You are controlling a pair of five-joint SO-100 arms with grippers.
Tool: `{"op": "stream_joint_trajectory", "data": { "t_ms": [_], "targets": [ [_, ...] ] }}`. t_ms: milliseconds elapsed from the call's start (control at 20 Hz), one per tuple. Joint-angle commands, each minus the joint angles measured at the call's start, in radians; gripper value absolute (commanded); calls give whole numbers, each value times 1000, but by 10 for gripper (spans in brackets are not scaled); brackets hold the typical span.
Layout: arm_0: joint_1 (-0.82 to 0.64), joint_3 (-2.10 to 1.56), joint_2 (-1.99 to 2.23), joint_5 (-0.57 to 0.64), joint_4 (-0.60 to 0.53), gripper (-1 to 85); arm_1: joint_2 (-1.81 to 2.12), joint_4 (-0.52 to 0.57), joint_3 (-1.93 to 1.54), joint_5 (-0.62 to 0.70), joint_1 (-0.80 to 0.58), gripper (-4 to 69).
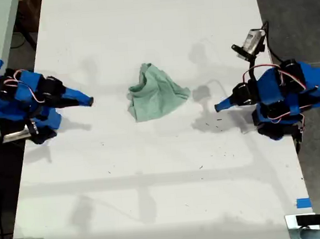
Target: Fold t shirt
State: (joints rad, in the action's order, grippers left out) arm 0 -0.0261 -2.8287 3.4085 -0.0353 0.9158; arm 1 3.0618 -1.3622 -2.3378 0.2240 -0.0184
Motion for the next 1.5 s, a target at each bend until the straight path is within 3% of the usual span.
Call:
{"op": "stream_joint_trajectory", "data": {
  "t_ms": [0, 100, 250, 300, 500, 600, 700, 950, 1450],
  "targets": [
    [40, -290, 155, -66, -55, -2, 308, 147, -377, -66, 20, 17],
    [11, -382, 193, -109, -6, 2, 446, 92, -552, -106, -8, 17],
    [-6, -385, 193, -224, 106, 19, 445, 26, -707, -34, -67, -3],
    [-12, -394, 195, -249, 118, 13, 445, 43, -775, -15, -115, -3],
    [5, -400, 195, -337, 98, 123, 446, 40, -773, -94, -64, 52],
    [-17, -396, 195, -278, 110, 106, 446, 38, -773, -209, -63, 58],
    [-29, -382, 195, -74, 150, 21, 446, 38, -773, -222, -63, 65],
    [-20, -382, 195, -49, 150, 130, 446, 37, -773, -199, -66, 75],
    [-25, -382, 195, -49, 150, 131, 446, 37, -773, -198, -66, 88]
  ]
}}
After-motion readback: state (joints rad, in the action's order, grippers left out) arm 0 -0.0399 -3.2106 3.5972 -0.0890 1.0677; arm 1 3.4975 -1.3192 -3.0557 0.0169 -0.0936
